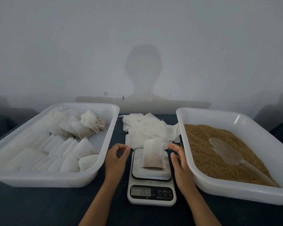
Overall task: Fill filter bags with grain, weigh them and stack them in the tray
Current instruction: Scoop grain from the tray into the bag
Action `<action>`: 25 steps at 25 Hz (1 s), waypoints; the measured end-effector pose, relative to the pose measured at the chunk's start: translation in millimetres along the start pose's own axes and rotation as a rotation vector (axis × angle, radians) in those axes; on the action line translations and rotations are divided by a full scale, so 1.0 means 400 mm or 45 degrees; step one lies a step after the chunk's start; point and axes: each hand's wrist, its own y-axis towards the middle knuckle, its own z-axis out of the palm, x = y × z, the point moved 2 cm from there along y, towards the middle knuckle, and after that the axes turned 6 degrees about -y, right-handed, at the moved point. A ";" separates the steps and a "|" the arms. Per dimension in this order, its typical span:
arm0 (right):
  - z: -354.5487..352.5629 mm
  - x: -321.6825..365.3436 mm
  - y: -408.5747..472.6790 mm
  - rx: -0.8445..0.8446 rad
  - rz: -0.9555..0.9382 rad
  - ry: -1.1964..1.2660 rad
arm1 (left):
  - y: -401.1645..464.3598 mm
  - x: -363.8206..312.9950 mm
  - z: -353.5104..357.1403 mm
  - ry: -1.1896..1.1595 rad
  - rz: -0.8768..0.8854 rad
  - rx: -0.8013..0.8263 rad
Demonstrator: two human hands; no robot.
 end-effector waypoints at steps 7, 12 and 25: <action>0.022 0.006 0.049 -0.018 0.072 -0.072 | 0.025 -0.035 0.049 0.361 0.101 0.249; 0.058 0.026 0.094 0.056 0.182 -0.216 | 0.060 -0.064 0.111 0.655 -0.035 0.493; 0.155 0.323 0.168 0.189 -0.176 0.124 | 0.066 -0.288 -0.042 0.901 0.454 0.031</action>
